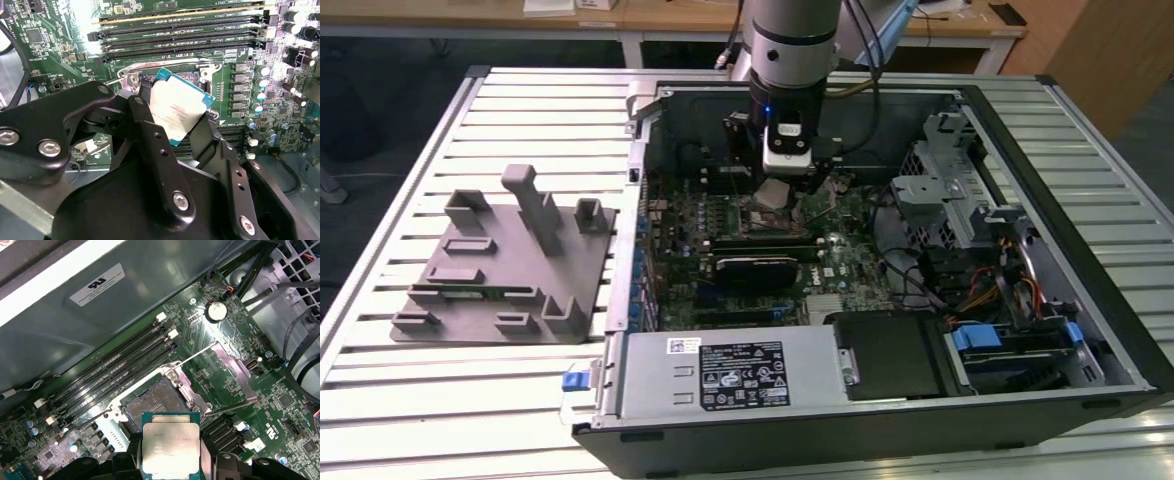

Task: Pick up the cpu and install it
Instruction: 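Place the cpu into insertion slot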

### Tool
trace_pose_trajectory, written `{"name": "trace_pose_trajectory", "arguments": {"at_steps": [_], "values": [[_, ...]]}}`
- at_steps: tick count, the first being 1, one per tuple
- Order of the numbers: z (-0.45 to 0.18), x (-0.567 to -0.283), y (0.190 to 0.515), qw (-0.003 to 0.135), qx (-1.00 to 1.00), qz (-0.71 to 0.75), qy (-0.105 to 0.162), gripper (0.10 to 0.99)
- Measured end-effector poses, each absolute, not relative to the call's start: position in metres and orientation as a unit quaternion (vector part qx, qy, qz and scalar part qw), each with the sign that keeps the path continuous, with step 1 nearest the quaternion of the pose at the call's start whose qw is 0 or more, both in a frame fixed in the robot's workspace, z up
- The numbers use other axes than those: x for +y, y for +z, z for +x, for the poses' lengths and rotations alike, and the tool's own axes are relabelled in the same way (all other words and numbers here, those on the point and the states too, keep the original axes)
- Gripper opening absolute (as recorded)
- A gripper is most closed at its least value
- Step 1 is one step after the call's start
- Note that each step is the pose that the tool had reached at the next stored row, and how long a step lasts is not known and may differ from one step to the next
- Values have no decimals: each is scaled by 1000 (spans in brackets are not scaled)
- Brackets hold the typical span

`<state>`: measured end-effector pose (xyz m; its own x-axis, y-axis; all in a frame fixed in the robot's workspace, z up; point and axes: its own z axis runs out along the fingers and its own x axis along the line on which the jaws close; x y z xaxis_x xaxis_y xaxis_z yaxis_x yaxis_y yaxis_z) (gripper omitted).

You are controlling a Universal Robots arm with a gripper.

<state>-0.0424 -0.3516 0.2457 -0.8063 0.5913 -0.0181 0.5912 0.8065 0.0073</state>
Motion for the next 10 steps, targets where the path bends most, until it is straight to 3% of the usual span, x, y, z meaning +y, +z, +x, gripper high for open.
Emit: {"name": "trace_pose_trajectory", "arguments": {"at_steps": [10], "values": [[-42,-352,245,10,941,337,0,545]]}}
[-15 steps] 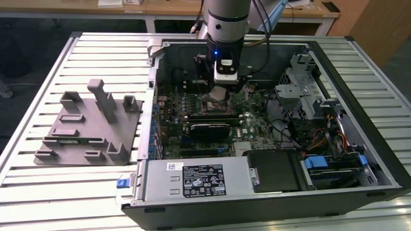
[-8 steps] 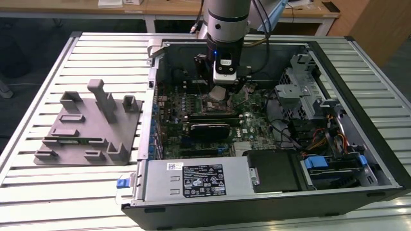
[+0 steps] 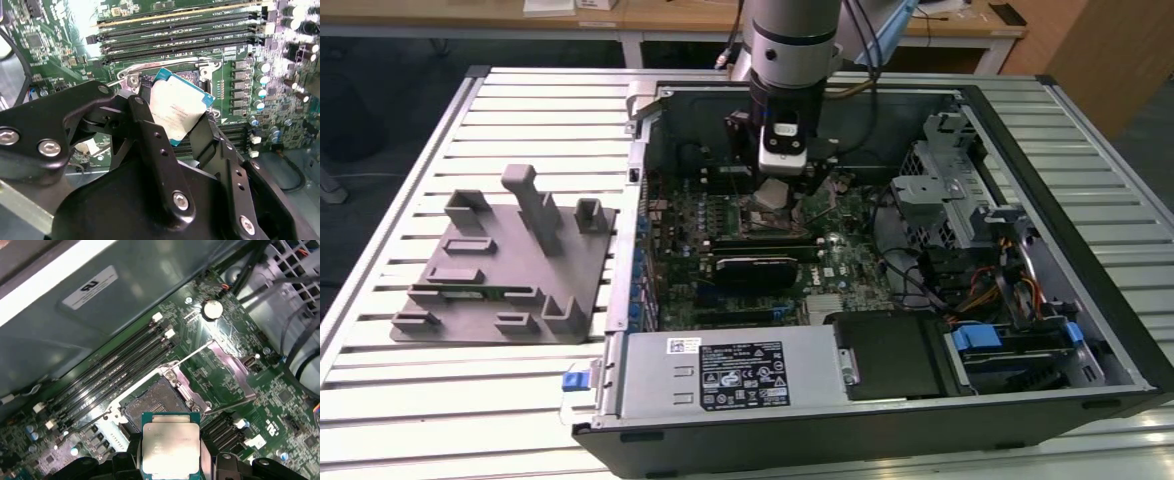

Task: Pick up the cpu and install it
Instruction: 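Place the cpu into insertion slot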

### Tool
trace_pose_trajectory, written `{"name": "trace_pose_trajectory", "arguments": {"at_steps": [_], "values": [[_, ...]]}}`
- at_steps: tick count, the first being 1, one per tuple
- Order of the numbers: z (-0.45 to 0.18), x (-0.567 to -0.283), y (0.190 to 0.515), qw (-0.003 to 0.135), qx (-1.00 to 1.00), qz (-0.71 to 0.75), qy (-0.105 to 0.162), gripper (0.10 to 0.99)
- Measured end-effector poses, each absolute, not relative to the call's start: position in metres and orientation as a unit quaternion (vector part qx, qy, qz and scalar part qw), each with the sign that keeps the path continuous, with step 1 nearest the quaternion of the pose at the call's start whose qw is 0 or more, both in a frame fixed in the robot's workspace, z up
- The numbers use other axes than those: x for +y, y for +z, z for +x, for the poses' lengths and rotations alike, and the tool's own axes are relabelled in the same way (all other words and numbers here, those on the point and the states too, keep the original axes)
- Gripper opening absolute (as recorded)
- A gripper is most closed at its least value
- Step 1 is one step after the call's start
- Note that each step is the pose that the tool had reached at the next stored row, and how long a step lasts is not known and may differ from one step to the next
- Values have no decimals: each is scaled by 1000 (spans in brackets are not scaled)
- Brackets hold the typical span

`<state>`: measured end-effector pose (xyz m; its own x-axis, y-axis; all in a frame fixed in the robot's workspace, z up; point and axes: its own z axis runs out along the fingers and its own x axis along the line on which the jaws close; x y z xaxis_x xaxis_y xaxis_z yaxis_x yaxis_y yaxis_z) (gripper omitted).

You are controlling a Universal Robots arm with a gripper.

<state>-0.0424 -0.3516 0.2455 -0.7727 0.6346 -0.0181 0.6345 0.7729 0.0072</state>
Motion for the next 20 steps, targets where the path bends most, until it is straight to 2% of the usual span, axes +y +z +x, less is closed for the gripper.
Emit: {"name": "trace_pose_trajectory", "arguments": {"at_steps": [20], "values": [[-42,-352,244,10,874,485,-1,545]]}}
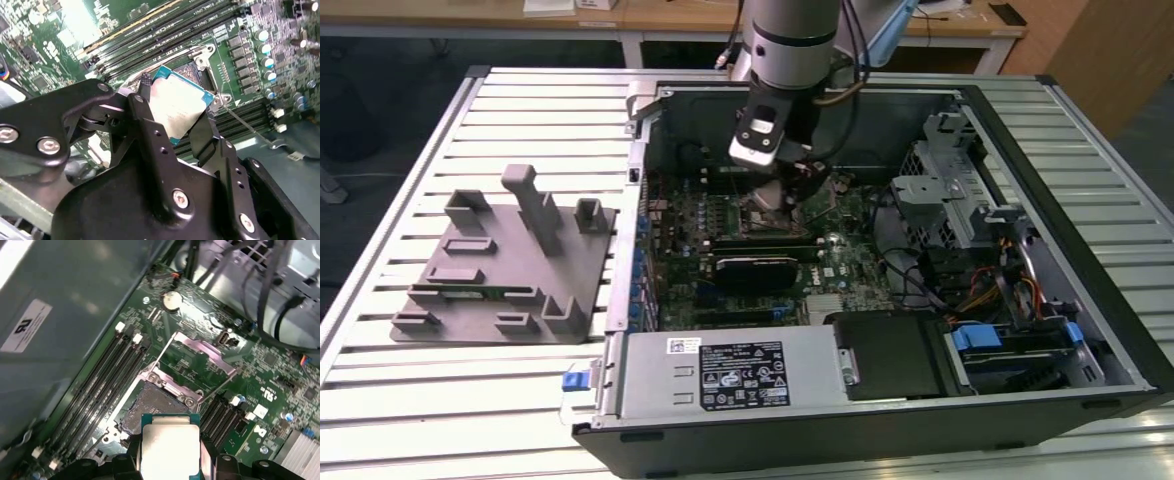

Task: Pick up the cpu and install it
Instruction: 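Place the cpu into insertion slot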

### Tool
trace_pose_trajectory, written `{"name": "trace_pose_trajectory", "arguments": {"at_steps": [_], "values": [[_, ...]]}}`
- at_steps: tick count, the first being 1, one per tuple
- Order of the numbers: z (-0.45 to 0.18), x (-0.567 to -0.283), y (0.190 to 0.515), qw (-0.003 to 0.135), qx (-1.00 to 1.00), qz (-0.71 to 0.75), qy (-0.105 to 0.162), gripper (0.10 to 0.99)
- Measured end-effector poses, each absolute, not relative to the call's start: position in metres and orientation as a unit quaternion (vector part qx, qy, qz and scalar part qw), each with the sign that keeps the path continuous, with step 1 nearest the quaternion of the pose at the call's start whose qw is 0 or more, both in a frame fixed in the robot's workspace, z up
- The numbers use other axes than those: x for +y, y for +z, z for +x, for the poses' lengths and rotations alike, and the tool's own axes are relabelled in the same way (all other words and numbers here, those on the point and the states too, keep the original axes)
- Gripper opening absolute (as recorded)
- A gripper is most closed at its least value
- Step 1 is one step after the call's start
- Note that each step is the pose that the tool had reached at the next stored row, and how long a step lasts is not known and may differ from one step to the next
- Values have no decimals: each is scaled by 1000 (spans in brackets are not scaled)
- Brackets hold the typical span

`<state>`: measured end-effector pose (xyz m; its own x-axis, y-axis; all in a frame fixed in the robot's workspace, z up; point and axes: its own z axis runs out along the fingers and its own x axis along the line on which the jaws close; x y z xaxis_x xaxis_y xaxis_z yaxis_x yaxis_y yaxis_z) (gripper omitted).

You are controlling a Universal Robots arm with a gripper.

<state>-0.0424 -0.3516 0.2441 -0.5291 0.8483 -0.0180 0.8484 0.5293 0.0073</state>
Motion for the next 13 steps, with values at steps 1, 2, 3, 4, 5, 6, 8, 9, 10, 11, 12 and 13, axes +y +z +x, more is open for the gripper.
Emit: {"name": "trace_pose_trajectory", "arguments": {"at_steps": [1,2,3,4,5,6,8,9,10,11,12,13], "values": [[-42,-352,244,10,870,492,-1,545],[-42,-352,244,10,866,500,-1,545],[-42,-352,244,10,862,508,-1,545],[-42,-352,244,10,857,515,-2,545],[-42,-352,243,10,852,523,-2,545],[-42,-352,243,10,848,530,-2,545],[-42,-352,243,10,838,545,-2,545],[-42,-352,243,10,833,553,-2,545],[-42,-352,243,10,828,560,-2,545],[-42,-352,243,10,823,568,-2,545],[-42,-352,242,10,818,575,-2,545],[-42,-352,242,9,813,582,-2,545]]}}
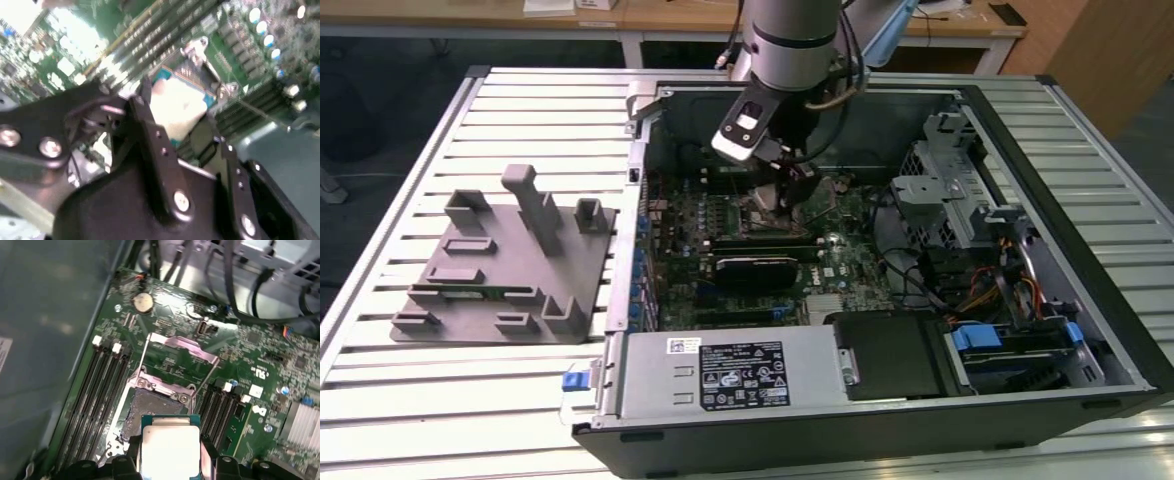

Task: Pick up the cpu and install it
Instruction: 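Place the cpu into insertion slot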

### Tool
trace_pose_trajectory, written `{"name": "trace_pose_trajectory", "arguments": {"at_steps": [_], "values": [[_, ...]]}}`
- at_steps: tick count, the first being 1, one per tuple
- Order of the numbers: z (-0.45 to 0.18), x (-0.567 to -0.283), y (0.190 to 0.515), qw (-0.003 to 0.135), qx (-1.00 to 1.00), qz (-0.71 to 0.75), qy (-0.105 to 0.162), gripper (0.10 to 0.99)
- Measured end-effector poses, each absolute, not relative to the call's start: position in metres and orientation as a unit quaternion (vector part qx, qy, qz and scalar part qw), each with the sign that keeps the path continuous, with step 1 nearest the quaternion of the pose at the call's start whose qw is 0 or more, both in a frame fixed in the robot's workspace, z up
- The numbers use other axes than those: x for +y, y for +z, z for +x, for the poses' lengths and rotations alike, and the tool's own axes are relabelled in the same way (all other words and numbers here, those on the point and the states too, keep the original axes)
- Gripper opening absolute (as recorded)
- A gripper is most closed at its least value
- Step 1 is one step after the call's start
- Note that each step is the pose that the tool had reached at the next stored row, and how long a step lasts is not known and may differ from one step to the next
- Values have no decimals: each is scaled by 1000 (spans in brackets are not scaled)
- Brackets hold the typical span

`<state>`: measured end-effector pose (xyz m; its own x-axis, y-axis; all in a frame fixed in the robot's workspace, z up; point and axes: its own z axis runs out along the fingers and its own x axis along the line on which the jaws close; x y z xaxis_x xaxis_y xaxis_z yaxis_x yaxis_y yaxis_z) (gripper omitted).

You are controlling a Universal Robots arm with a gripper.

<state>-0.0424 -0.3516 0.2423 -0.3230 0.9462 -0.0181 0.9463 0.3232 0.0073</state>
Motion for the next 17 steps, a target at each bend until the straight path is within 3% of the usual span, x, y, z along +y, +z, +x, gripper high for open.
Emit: {"name": "trace_pose_trajectory", "arguments": {"at_steps": [17], "values": [[-43,-352,239,11,746,666,-1,545]]}}
